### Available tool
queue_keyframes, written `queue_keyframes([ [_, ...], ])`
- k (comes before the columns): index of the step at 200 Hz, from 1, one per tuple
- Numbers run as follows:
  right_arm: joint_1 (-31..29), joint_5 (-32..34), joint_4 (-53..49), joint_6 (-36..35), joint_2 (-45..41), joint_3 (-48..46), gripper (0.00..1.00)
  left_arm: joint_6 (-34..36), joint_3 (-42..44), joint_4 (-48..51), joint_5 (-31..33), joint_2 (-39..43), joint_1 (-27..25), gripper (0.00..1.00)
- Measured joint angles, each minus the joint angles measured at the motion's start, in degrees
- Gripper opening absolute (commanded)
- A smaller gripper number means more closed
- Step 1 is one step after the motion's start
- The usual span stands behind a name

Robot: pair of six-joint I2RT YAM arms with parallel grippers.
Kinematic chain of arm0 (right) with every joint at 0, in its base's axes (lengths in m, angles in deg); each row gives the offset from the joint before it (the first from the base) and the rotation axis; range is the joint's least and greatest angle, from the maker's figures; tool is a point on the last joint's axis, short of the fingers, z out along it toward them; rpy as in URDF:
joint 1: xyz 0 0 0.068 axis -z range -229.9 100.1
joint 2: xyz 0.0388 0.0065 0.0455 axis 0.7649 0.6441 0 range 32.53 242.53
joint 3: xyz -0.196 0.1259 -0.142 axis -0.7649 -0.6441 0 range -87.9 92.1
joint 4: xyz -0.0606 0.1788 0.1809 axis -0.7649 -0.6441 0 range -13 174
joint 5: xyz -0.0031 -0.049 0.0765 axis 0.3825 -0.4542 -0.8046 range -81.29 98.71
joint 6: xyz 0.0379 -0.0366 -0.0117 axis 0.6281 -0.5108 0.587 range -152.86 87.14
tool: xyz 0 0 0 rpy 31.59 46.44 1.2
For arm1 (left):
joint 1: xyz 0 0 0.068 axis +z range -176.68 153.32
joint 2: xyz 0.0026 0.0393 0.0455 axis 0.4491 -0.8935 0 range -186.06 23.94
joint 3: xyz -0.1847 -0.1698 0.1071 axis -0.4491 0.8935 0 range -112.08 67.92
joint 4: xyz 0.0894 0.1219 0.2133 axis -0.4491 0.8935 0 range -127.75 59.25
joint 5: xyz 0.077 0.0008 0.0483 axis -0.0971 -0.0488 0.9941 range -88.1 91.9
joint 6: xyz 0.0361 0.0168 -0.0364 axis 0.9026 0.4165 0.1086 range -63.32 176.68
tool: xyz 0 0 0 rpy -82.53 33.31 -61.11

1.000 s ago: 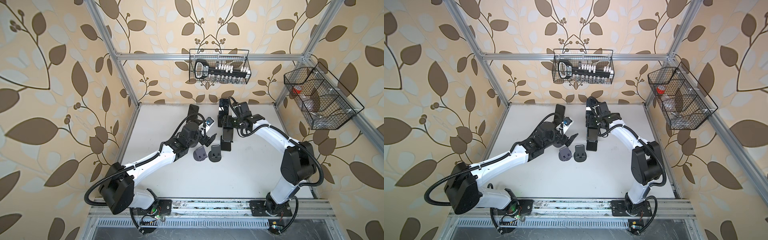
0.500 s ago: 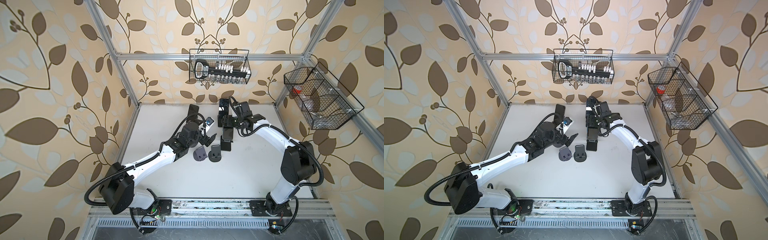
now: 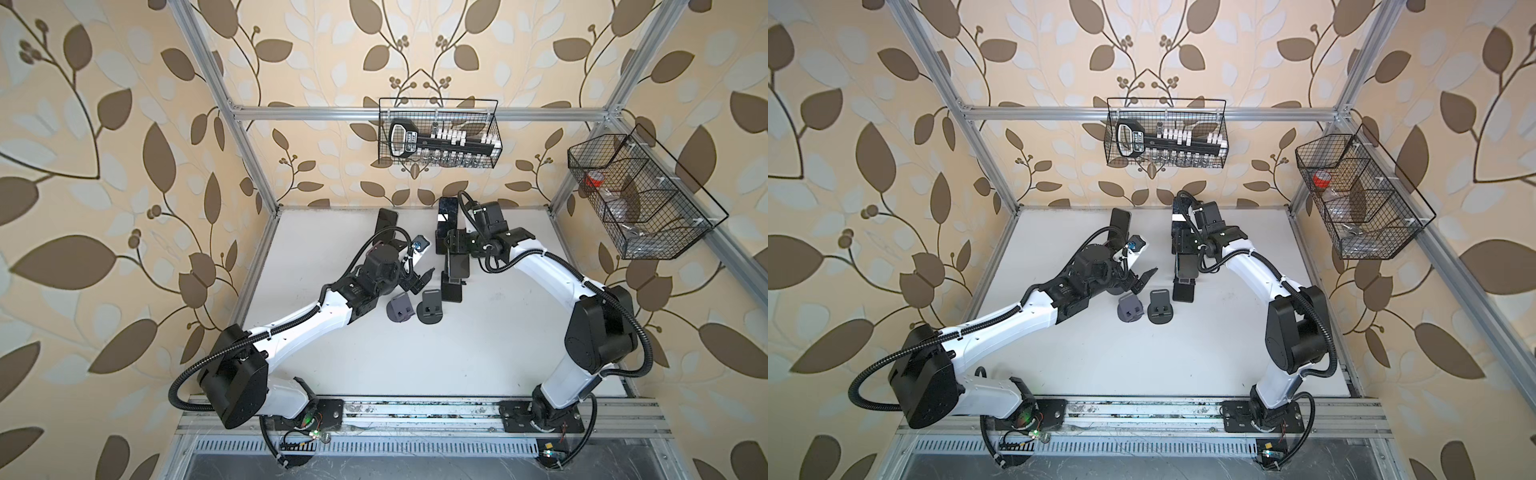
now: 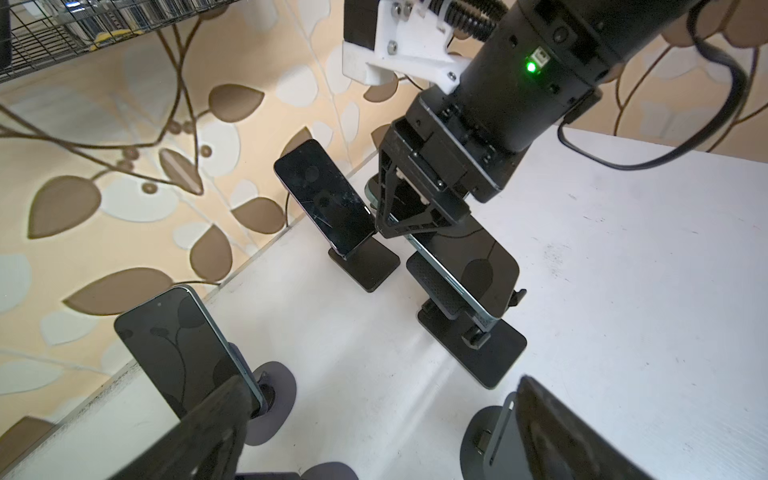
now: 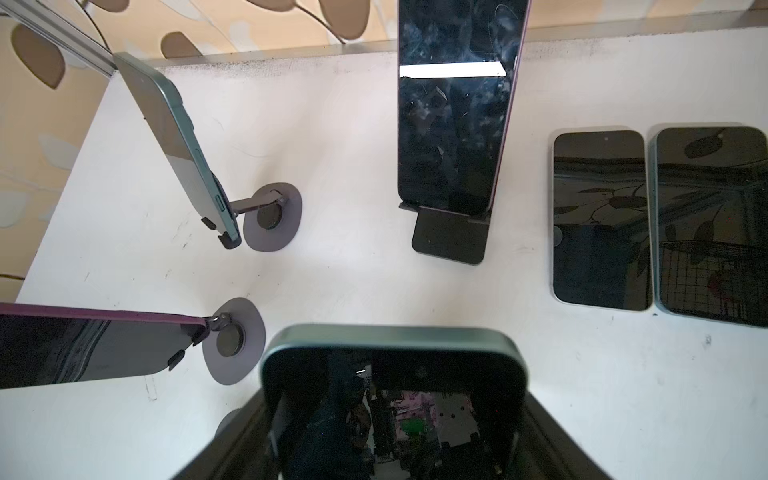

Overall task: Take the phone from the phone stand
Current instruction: 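Lift the green-edged phone up out of its stand with the right gripper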

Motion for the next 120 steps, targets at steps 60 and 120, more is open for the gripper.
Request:
queue_keyframes([
  [60,0.1,0.0,-1.0,-1.0,0.0,0.0,0.6,0.1,0.0,0.0,0.0,0.0,0.0,0.99],
  [120,0.5,-0.1,-2.2,-2.1,-0.1,0.0,0.6,0.1,0.0,0.0,0.0,0.0,0.0,0.99],
])
